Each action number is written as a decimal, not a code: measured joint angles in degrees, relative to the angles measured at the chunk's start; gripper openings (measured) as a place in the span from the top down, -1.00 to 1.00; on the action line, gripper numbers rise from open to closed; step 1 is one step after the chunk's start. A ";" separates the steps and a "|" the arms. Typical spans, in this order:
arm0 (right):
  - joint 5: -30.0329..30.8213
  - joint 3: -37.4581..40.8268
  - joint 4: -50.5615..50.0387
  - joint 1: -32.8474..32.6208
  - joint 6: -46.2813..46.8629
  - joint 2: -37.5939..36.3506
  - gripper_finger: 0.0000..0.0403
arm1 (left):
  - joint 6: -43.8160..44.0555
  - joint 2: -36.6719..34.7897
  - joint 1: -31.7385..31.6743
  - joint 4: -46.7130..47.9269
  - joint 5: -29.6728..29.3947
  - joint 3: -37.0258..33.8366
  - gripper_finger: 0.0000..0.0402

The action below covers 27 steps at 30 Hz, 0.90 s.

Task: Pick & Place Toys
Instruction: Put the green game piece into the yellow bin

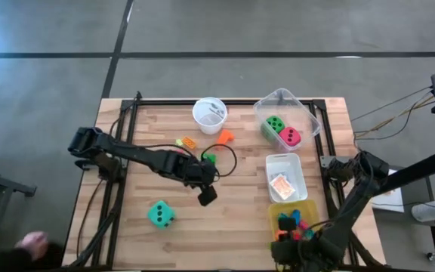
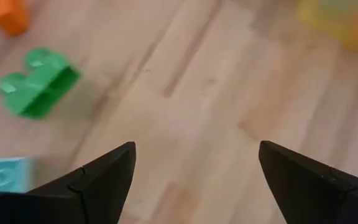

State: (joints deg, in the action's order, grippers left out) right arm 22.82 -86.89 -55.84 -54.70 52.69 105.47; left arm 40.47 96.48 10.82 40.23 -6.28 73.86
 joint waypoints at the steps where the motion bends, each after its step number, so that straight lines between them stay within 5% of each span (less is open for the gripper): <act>1: -1.61 0.00 -1.08 -0.44 1.76 0.00 0.57 | 0.02 -0.01 -0.51 1.01 -0.20 -0.04 -0.73; 13: -17.77 0.17 -9.91 -4.71 20.97 0.02 0.57 | -0.02 -0.01 -9.19 14.35 -0.44 -0.12 -0.73; 27: -26.88 10.66 -3.10 -5.94 31.43 0.15 0.57 | -4.15 -0.01 -20.23 19.71 -0.40 -1.39 -0.73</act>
State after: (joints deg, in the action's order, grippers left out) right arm -4.06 -76.23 -58.94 -60.64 84.12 105.62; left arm 36.32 96.47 -9.41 59.94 -6.68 72.47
